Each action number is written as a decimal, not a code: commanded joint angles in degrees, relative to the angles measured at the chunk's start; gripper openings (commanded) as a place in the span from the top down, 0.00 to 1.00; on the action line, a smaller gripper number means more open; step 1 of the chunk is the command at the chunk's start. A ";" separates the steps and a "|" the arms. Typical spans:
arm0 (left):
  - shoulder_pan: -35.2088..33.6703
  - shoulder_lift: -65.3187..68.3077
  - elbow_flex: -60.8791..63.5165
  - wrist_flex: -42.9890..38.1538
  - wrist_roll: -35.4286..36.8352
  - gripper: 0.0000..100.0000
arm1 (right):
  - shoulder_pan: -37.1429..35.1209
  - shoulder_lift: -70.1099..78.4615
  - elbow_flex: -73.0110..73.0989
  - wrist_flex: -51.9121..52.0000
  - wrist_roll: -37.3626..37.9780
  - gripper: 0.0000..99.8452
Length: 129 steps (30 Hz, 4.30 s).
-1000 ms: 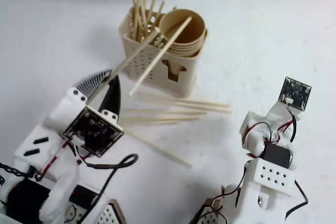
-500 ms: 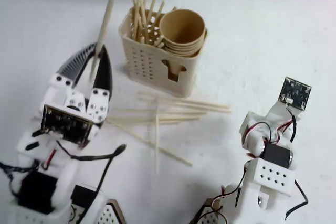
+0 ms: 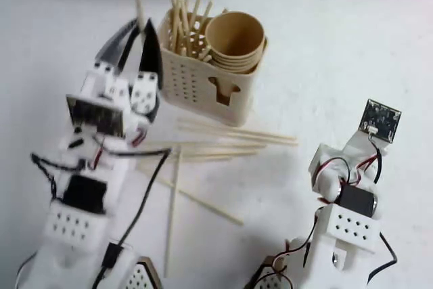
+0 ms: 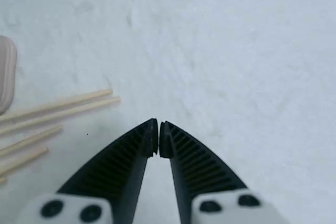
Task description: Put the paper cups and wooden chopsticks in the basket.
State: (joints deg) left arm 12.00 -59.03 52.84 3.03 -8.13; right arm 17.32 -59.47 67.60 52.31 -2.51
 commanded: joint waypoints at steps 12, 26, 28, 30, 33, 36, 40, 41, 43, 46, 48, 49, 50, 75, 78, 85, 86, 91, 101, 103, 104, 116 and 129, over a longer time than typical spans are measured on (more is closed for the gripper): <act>-0.66 39.69 -28.92 -4.48 5.63 0.98 | 0.13 -0.66 -0.44 -0.75 0.62 0.98; -2.15 42.42 -30.33 0.97 5.98 0.89 | 0.13 -0.66 -0.44 -0.75 0.70 0.98; -2.15 40.92 -30.59 3.08 6.86 0.88 | 0.13 -0.66 -0.44 -0.75 0.70 0.98; -2.77 38.29 -31.03 6.68 6.86 0.88 | 0.13 -0.66 -0.44 -0.75 0.70 0.98; -3.74 32.40 -30.86 11.16 6.86 0.86 | 0.13 -0.66 -0.44 -0.75 0.70 0.98; -5.76 25.54 -30.51 17.85 6.86 0.86 | 0.13 -0.66 -0.44 -0.75 0.70 0.98; -8.66 15.78 -30.33 30.42 4.57 0.86 | 0.13 -0.66 -0.44 -0.75 0.79 0.98; -9.01 13.58 -30.24 33.41 3.25 0.86 | 0.13 -0.66 -0.44 -0.75 0.79 0.98; -9.89 9.36 -28.75 38.51 1.05 0.86 | 0.13 -0.66 -0.44 -0.75 0.79 0.98; -11.91 2.95 -24.09 42.99 -1.67 0.86 | 0.13 -0.66 -0.44 -0.75 0.79 0.98; -13.93 -1.54 -19.78 44.13 -2.73 0.86 | 0.04 -0.66 -0.44 -0.66 0.79 0.98; -15.08 -3.82 -17.32 44.40 -2.81 0.86 | 0.04 -0.66 -0.44 -0.66 0.79 0.98; -16.40 -6.29 -14.77 44.66 -2.73 0.86 | -0.22 -1.10 -0.44 -0.48 0.79 0.98; -40.75 -27.74 28.57 42.55 2.02 0.86 | -57.27 7.87 -19.87 15.34 4.66 0.87; -40.75 -27.74 29.80 42.29 1.93 0.86 | -62.29 15.96 -22.15 12.70 0.26 0.86; -44.26 -27.74 30.59 42.37 1.85 0.86 | -70.55 37.05 -27.16 4.88 -4.40 0.85; -44.53 -27.74 30.86 42.37 1.85 0.86 | -70.90 40.04 -27.87 4.09 -4.75 0.83; -44.70 -28.44 31.03 42.37 1.85 0.86 | -71.08 52.09 -33.14 3.21 -5.71 0.79; -44.70 -28.44 31.12 42.55 1.85 0.86 | -72.75 57.01 -37.36 3.03 -5.80 0.79; -44.70 -28.44 31.12 42.55 1.85 0.86 | -74.77 57.10 -37.27 2.95 -5.80 0.79; -44.70 -28.44 31.12 42.55 1.85 0.86 | -75.47 57.10 -37.10 2.51 -5.80 0.80; -44.70 -28.44 31.12 42.73 1.85 0.86 | -72.04 67.38 -37.36 -3.12 -5.36 0.86; -44.70 -28.44 32.18 41.49 1.76 0.86 | -68.79 68.97 -38.86 3.91 0.62 0.98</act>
State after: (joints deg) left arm -32.13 -85.85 85.27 46.90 -6.73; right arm -52.22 10.24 29.19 53.71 -3.12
